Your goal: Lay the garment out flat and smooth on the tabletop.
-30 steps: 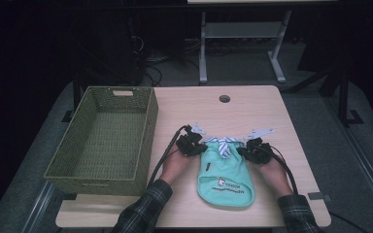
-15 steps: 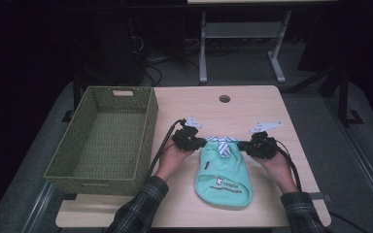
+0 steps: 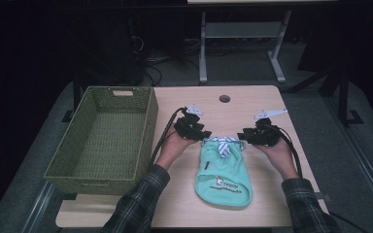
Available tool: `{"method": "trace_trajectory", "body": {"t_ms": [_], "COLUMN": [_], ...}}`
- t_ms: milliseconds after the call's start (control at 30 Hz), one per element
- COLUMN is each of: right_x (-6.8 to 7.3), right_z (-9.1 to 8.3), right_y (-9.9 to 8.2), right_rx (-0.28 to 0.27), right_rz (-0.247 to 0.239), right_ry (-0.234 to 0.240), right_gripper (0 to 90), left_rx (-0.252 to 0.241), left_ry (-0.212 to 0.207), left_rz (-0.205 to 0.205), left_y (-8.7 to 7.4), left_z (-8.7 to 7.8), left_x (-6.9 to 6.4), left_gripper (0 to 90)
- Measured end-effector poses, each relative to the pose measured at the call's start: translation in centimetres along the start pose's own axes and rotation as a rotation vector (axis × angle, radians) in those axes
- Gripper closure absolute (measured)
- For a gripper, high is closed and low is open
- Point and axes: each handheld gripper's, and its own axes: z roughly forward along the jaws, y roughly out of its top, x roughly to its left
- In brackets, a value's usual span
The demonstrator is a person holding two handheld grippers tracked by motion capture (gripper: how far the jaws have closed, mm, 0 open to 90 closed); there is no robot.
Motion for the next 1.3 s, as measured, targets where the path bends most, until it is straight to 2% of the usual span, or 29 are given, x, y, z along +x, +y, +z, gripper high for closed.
{"method": "trace_trajectory", "body": {"t_ms": [200,233,267,433,600,700,833,900,933,967,1067,1200,1233,1300], "right_x": [-0.6,-0.7,-0.8,-0.8,-0.8,-0.7,-0.6,-0.5,-0.5,-0.5,-0.5,-0.3,-0.3,-0.1], "right_z": [1.6,1.8,1.9,2.7,3.3,3.4,3.4,3.4,3.5,3.5,3.5,3.5,3.5,3.4], "right_y": [-0.5,-0.5,-0.5,-0.9,-1.4,-1.5,-1.6,-1.5,-1.5,-1.5,-1.6,-1.4,-1.4,-1.2], "right_rx": [0.034,0.034,0.035,0.075,0.118,0.126,0.132,0.138,0.139,0.136,0.139,0.146,0.145,0.146], "right_rz": [0.028,0.028,0.034,0.033,0.022,0.011,-0.005,-0.011,-0.012,-0.007,-0.005,-0.014,-0.018,-0.035], "right_ry": [0.014,0.018,0.027,0.041,0.048,0.044,0.046,0.05,0.053,0.058,0.063,0.057,0.056,0.043], "right_gripper": [55.1,54.6,54.3,53.8,54.6,58.5,69.0,73.9,76.0,77.5,80.6,82.2,82.5,82.9], "left_rx": [0.033,0.029,0.048,0.069,0.105,0.105,0.121,0.136,0.133,0.13,0.141,0.138,0.142,0.118], "left_ry": [-0.016,-0.019,-0.021,-0.032,-0.032,-0.044,-0.063,-0.077,-0.081,-0.092,-0.121,-0.096,-0.087,-0.076], "left_rz": [-0.02,-0.037,-0.037,-0.064,-0.034,-0.037,-0.025,-0.005,-0.018,-0.028,-0.019,0.002,0.02,0.013], "left_y": [-0.5,-0.6,-0.8,-1.4,-1.6,-1.7,-1.8,-1.8,-1.9,-1.9,-1.9,-1.7,-1.7,-1.5], "left_z": [1.7,2.0,2.2,3.1,3.6,3.8,3.7,3.5,3.5,3.5,3.5,3.4,3.2,3.0], "left_x": [1.0,1.1,1.3,1.7,1.4,1.4,1.5,1.6,1.6,1.5,1.4,1.1,1.1,0.9], "left_gripper": [46.7,46.8,46.8,46.9,48.5,50.1,54.0,56.5,58.1,60.7,76.0,83.8,84.1,84.3]}}
